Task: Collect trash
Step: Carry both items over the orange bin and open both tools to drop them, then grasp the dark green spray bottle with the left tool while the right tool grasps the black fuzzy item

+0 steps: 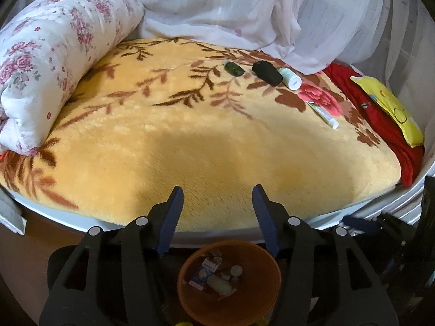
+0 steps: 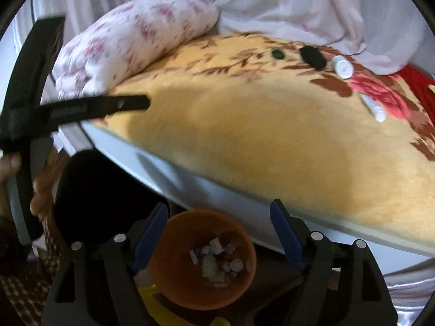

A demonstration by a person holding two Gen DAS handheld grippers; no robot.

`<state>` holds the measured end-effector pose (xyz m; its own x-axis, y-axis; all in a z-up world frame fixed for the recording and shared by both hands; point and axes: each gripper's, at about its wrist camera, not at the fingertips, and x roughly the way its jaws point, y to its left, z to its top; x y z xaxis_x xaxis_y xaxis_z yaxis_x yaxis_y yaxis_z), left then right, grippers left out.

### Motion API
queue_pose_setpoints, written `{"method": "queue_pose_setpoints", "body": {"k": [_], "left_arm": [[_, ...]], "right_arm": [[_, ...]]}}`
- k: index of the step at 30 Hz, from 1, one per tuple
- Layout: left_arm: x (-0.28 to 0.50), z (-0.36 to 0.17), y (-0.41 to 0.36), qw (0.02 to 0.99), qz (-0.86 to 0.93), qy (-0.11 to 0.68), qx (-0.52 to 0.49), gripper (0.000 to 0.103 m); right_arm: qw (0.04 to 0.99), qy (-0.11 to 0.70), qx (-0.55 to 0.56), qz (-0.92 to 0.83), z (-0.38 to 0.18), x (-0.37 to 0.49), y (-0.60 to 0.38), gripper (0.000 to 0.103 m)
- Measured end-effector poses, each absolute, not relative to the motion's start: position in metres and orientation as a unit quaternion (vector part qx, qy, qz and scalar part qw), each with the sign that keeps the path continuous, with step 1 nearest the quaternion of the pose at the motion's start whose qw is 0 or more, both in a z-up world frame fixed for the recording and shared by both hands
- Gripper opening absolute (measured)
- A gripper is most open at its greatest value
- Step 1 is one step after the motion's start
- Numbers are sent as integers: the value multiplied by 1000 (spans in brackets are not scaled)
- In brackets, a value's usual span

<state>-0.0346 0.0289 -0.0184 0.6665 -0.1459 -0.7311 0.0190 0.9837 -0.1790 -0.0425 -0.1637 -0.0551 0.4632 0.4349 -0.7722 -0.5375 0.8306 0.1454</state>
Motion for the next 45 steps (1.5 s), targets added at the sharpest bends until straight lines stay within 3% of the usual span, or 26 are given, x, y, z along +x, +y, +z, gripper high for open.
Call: {"method": "queue_pose_setpoints", "body": {"k": [17, 24, 45], "left_arm": [[-2, -5, 11, 914, -61, 394, -68, 53], [66, 21, -3, 933, -48, 351, -59, 67], [317, -30, -25, 906, 48, 416, -70, 66]], "right_arm": [[890, 376, -30, 255, -28, -19, -191, 77], [919, 325, -27, 223, -5, 1, -212, 78], [924, 326, 1, 199, -27, 46, -249, 78]]}}
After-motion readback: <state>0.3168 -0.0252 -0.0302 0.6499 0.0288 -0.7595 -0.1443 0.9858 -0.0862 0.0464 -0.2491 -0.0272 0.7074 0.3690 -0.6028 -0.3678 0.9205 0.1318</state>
